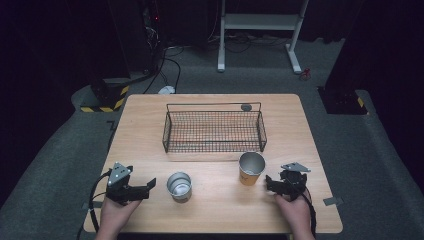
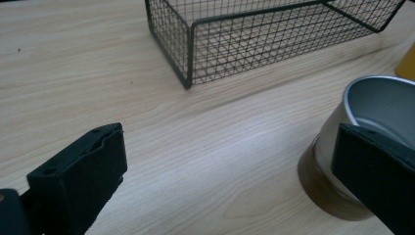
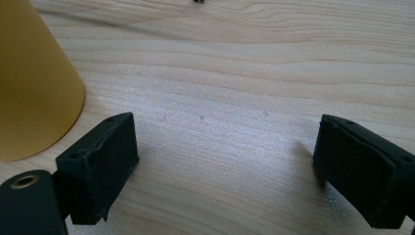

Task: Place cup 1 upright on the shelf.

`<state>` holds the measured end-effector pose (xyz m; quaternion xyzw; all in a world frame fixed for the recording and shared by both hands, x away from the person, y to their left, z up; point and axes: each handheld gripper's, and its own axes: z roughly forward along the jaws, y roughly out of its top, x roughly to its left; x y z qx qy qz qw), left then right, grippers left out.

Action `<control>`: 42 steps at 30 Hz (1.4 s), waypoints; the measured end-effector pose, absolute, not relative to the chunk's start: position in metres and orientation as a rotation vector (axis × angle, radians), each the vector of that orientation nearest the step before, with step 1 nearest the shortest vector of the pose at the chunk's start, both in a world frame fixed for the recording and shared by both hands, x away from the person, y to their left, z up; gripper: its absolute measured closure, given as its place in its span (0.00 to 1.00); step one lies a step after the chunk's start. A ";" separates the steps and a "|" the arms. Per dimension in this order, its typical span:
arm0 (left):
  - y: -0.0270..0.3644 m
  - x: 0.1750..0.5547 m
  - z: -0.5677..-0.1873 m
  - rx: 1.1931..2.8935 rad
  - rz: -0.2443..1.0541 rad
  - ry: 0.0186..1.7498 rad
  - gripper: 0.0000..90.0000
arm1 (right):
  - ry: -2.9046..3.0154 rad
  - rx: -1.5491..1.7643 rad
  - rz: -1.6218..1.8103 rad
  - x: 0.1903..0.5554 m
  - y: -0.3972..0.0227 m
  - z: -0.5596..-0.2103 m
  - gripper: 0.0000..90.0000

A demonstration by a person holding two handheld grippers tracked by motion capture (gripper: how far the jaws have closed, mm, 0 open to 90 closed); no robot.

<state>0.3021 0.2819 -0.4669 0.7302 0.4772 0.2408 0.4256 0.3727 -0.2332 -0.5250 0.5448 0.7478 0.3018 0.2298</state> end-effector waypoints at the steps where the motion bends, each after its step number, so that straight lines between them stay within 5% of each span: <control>1: 0.279 0.300 -0.465 1.820 0.596 1.180 0.01 | 2.058 1.498 0.830 0.373 -0.233 -0.525 0.10; 42: 0.230 0.287 -0.460 1.814 0.485 0.973 0.01 | 2.059 1.499 0.830 0.373 -0.233 -0.525 0.10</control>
